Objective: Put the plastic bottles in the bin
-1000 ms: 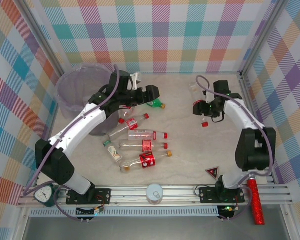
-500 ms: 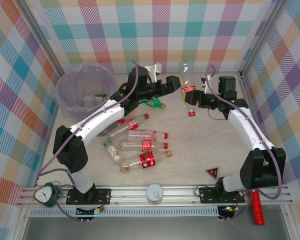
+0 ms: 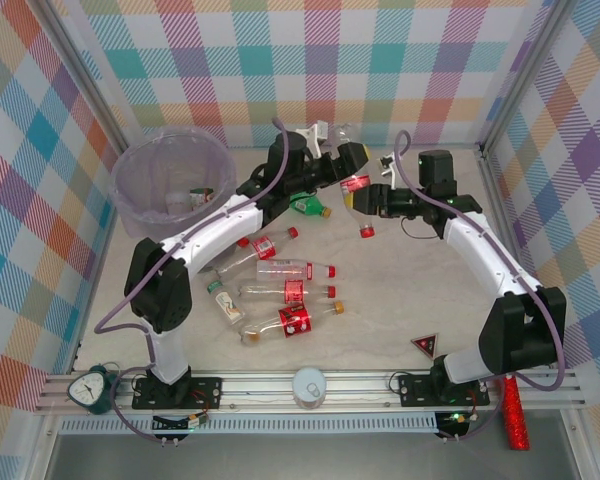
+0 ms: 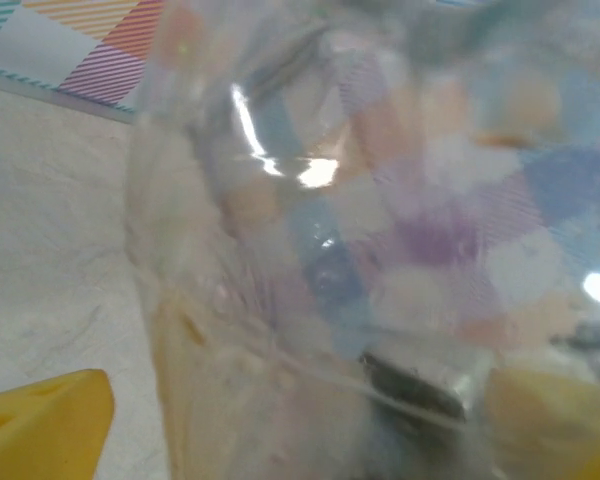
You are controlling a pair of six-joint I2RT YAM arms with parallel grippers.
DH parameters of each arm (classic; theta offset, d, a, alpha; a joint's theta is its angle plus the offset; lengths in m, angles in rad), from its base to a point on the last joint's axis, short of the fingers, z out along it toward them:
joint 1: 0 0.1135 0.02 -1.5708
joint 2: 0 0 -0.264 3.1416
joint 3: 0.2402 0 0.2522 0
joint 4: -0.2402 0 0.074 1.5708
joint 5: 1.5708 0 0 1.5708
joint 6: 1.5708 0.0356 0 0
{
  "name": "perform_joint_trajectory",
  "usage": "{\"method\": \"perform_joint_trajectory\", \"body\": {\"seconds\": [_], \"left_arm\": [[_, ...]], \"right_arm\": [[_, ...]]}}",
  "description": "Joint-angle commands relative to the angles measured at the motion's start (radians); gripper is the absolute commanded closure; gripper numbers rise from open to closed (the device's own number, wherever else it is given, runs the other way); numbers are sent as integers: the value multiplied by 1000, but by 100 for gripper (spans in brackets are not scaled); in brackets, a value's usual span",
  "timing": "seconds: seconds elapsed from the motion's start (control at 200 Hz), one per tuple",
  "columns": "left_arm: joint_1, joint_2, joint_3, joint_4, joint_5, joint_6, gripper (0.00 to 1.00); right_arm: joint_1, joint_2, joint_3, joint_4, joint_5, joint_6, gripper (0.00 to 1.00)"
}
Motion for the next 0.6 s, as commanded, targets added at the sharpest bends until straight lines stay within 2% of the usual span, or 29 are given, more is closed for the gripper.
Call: {"method": "perform_joint_trajectory", "body": {"seconds": [0.0, 0.17, 0.23, 0.375, 0.495, 0.595], "left_arm": [[-8, 5, 35, 58, -11, -22, 17], [-8, 3, 24, 67, -21, -29, 34], [-8, 3, 24, 66, -23, -29, 36], [-7, 2, 23, 58, -27, -26, 41], [-8, 4, 28, 53, -33, -23, 43], [-8, 4, 32, 37, -45, -11, 44]], "right_arm": [[3, 0, 28, 29, -26, -14, 45], [4, 13, 22, 62, -38, -9, 42], [4, 20, 26, 60, -43, -12, 40], [4, 20, 32, 43, -38, -21, 24], [4, 3, 34, 21, -17, -40, 18], [4, -19, 54, -62, 34, -84, 9]]}}
